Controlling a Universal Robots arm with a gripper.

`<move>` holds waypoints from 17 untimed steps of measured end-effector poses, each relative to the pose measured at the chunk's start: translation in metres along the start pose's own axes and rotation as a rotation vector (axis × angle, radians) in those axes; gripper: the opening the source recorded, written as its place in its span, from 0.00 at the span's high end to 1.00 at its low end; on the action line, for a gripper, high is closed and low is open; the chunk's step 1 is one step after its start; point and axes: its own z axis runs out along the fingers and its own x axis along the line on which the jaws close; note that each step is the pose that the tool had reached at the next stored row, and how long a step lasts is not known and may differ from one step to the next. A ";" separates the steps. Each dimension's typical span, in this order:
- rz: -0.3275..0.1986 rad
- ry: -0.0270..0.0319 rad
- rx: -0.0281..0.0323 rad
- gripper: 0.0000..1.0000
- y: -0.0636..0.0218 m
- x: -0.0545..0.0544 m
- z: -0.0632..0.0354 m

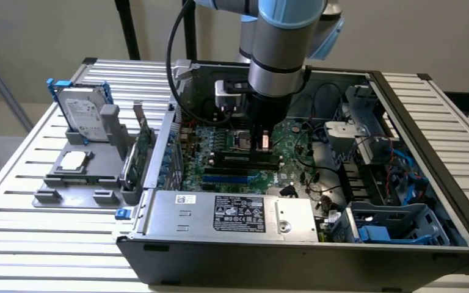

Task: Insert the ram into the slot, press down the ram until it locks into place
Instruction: 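Insert the ram into the slot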

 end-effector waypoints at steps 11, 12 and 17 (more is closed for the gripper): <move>0.004 0.0003 0.0000 0.87 -0.0005 0.000 0.0013; 0.005 0.0003 0.0001 0.87 -0.0005 0.000 0.0015; 0.007 0.0015 0.0000 0.87 -0.0004 0.000 0.0019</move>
